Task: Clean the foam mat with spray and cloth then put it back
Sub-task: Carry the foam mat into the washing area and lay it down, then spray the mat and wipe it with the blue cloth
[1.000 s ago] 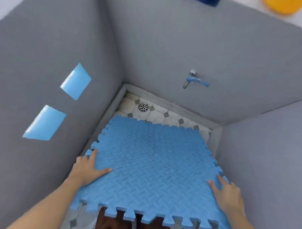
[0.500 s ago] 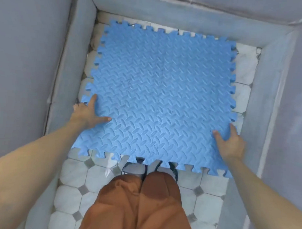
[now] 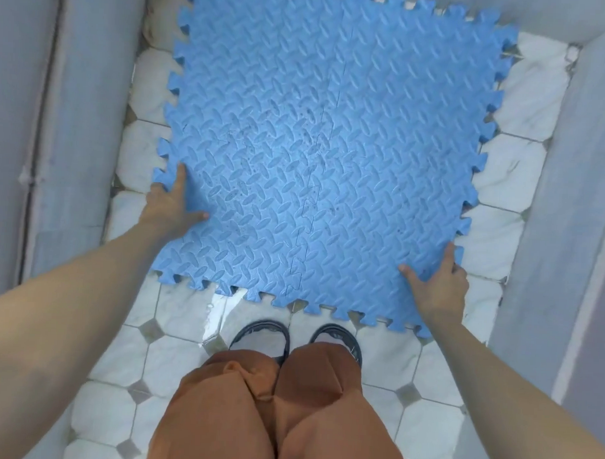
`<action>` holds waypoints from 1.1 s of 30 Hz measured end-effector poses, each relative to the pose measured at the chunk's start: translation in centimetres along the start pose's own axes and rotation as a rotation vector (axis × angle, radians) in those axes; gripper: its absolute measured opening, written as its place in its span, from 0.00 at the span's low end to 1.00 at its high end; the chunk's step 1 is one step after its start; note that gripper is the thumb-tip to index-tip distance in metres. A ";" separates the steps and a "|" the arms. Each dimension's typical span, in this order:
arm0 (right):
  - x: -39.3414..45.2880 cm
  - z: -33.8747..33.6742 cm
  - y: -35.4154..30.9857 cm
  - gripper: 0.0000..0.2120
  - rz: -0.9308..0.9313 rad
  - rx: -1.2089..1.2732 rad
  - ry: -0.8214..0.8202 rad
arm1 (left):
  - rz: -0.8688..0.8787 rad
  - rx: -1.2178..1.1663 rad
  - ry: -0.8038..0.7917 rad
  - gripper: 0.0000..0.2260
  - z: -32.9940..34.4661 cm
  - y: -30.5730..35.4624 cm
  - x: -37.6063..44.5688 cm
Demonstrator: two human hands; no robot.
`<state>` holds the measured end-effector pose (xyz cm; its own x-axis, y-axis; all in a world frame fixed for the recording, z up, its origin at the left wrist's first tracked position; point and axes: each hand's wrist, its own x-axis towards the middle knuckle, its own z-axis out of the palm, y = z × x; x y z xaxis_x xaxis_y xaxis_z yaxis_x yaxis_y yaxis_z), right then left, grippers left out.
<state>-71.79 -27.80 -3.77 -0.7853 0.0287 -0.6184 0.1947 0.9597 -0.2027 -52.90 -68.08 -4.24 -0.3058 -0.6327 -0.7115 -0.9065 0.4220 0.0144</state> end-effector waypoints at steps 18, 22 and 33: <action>-23.4 -44.0 -32.0 0.46 -0.703 0.522 0.569 | 1.039 -0.221 0.984 0.27 -46.9 22.7 -31.6; -27.3 -58.6 -40.0 0.41 -0.886 0.688 0.852 | 1.093 -0.195 1.188 0.27 -61.3 28.8 -36.4; -22.1 -74.1 -54.2 0.45 -0.897 0.666 0.707 | 0.563 0.227 0.615 0.60 -72.2 32.7 -30.5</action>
<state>-108.49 -59.78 77.15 -0.8880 -0.2068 0.4107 -0.4598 0.4081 -0.7887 -94.22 -81.87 68.70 -0.8547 -0.5017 -0.1333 -0.5125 0.8564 0.0629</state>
